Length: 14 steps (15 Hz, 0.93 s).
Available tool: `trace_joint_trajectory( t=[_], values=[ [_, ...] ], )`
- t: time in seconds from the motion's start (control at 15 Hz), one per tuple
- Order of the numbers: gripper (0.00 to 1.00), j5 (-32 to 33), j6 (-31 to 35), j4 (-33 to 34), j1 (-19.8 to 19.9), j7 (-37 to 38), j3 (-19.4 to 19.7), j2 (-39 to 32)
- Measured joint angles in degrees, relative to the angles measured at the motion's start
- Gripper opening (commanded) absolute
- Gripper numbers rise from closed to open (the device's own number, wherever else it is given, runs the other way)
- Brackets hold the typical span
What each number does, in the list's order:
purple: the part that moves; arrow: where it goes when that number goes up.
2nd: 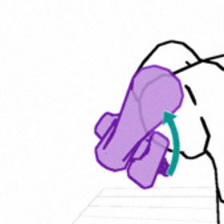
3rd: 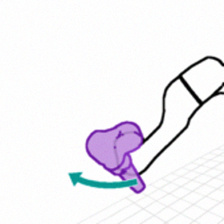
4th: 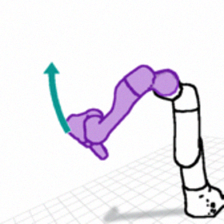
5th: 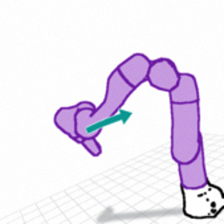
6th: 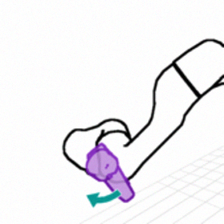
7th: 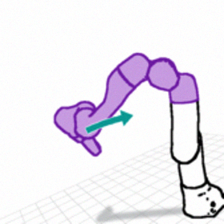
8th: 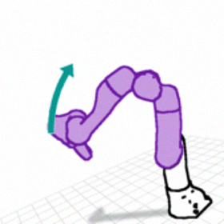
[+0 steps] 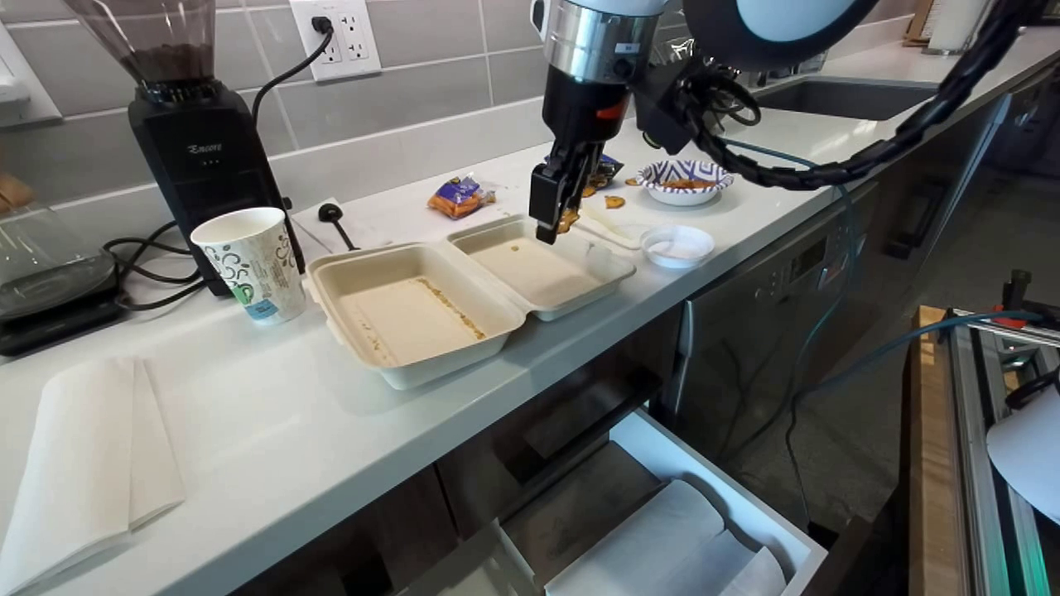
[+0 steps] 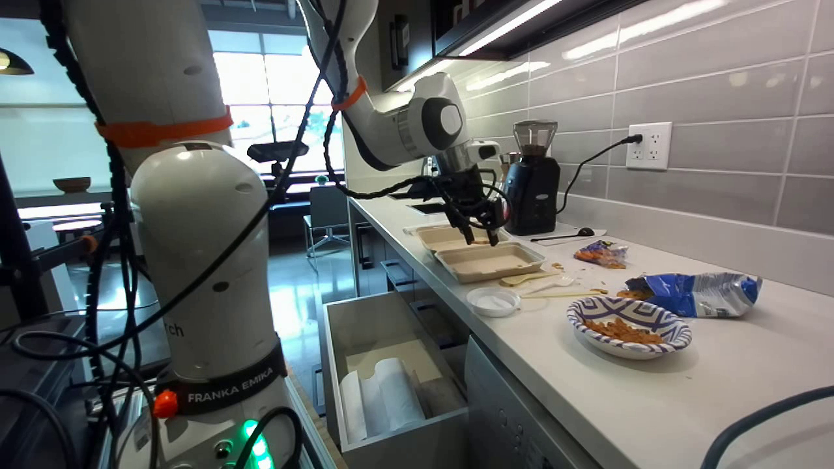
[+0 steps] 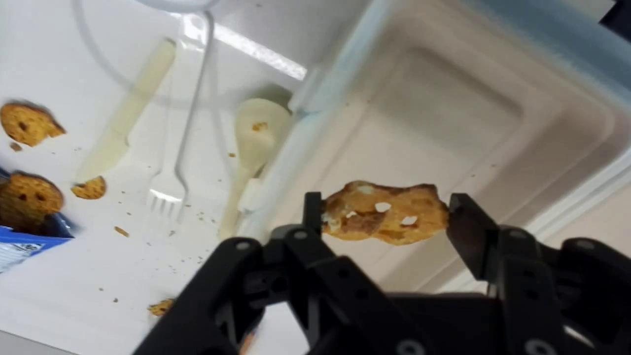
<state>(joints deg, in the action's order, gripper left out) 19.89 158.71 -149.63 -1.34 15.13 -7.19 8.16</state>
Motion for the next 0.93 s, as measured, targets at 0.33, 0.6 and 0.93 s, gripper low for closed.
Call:
trace_joint_trajectory(
  t=[0.33, 0.6, 0.93],
  values=[
    [1.0, -0.5, -1.48, 1.76, -2.75, -1.7, -2.46, -0.76],
    [1.0, -0.43, -1.48, 4.12, -2.68, -2.33, -2.46, -2.38],
    [1.0, -1.49, -4.88, 6.59, -2.1, -3.6, -0.59, -2.54]
  ],
)
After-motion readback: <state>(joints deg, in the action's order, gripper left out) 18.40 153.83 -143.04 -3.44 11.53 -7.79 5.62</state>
